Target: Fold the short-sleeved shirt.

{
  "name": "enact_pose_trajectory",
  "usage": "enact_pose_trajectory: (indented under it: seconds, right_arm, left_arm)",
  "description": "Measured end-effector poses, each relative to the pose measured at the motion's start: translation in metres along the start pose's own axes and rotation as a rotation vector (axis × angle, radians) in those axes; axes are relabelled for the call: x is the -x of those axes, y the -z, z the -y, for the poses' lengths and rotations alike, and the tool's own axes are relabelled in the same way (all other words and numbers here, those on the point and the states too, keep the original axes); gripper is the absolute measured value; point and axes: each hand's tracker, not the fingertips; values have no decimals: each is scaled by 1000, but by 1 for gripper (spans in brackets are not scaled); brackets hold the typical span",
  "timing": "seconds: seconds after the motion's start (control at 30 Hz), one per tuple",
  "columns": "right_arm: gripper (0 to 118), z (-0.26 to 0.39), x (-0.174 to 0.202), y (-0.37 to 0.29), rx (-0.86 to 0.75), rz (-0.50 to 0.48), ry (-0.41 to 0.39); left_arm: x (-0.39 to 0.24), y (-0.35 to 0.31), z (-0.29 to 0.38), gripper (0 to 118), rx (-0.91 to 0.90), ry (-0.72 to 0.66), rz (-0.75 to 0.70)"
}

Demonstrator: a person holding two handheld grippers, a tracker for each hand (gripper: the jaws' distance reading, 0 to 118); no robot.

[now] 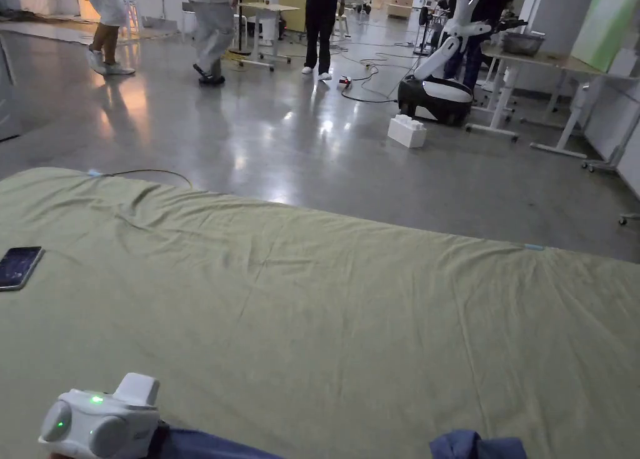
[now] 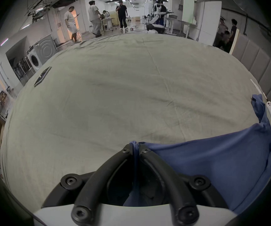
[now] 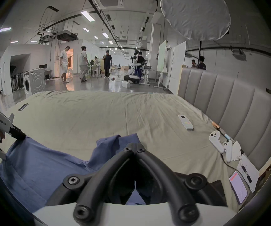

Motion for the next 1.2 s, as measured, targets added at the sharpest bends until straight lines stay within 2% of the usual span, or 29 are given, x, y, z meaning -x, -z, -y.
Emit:
enact_pose_trajectory:
  seconds: [0.13, 0.2, 0.23, 0.27, 0.33, 0.37, 0.4, 0.47, 0.53, 0.63, 0.7, 0.73, 0.83, 0.97, 1.2]
  right_arm:
    - [1, 0, -14, 31, 103, -23, 11]
    - [2, 0, -22, 59, 245, -56, 3]
    - [9, 0, -28, 74, 285, -36, 3]
    - [21, 1, -32, 88, 361, -83, 2]
    - [48, 5, -37, 118, 478, -103, -10]
    - [52, 8, -38, 134, 565, -135, -11]
    - [54, 13, -41, 144, 574, -122, -20]
    - [66, 19, -39, 162, 602, -136, -78]
    - [74, 25, -36, 179, 622, -96, -132]
    - [76, 24, -37, 195, 640, -130, -93]
    - [74, 20, -38, 197, 630, -129, -88]
    - [62, 18, -38, 198, 623, -133, -88]
    - [4, 14, -40, 201, 602, -150, -65]
    - [2, 15, -41, 199, 612, -157, -31]
    - [2, 3, -50, 156, 492, -175, 38]
  left_arm:
    - [6, -14, -2, 5, -32, -47, 25]
    - [8, -25, -1, 5, -68, -15, 15]
    - [10, -30, 0, 5, -75, -17, 24]
    - [12, -33, 0, 5, -84, -24, 28]
    - [15, -40, -1, 5, -100, -55, 40]
    - [15, -43, 0, 5, -107, -60, 42]
    - [15, -46, 1, 5, -114, -57, 41]
    - [8, -58, 1, 5, -122, -41, 40]
    - [6, -63, 1, 5, -118, -29, 39]
    - [13, -55, 2, 5, -118, -28, 38]
    - [10, -60, 2, 5, -111, -34, 37]
    - [9, -61, 3, 5, -110, -35, 36]
    - [5, -65, 4, 5, -106, -34, 32]
    - [8, -63, 5, 5, -106, -52, 33]
    - [9, -79, 15, 5, -126, -72, 42]
